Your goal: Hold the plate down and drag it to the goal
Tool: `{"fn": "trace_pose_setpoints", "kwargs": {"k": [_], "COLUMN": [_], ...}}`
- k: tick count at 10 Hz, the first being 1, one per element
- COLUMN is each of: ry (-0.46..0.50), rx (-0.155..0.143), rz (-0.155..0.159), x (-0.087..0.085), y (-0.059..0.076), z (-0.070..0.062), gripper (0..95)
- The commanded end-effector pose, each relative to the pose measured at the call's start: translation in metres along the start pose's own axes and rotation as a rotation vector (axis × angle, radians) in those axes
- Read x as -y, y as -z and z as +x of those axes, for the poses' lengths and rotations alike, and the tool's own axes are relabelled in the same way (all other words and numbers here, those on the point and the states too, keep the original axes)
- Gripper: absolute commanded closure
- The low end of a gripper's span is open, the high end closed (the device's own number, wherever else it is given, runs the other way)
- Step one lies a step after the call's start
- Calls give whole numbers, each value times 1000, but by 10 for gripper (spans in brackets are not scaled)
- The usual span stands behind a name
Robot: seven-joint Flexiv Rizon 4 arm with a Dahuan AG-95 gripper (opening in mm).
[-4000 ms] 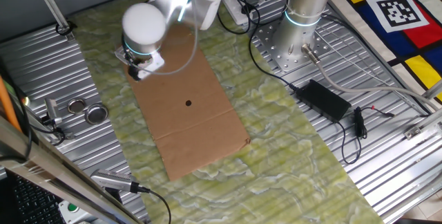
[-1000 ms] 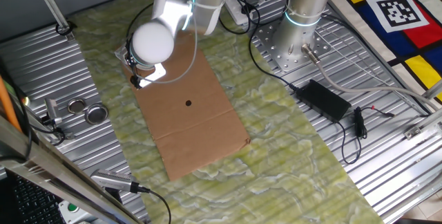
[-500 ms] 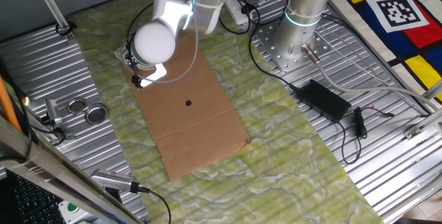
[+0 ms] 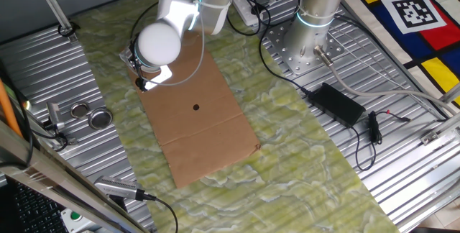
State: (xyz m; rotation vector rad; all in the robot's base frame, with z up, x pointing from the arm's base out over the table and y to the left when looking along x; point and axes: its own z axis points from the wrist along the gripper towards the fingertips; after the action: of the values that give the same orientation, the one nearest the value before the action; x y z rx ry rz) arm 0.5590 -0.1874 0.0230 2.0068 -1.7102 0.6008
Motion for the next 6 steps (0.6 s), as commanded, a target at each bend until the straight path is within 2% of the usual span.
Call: {"fn": "trace_pose_setpoints", "kwargs": {"k": [1,6], "ry": [5,16], "rx": [1,0], "rz": [5,12], "x": [1,2], "y": [-1,-3], "z": [1,4], "gripper": [950,950]}}
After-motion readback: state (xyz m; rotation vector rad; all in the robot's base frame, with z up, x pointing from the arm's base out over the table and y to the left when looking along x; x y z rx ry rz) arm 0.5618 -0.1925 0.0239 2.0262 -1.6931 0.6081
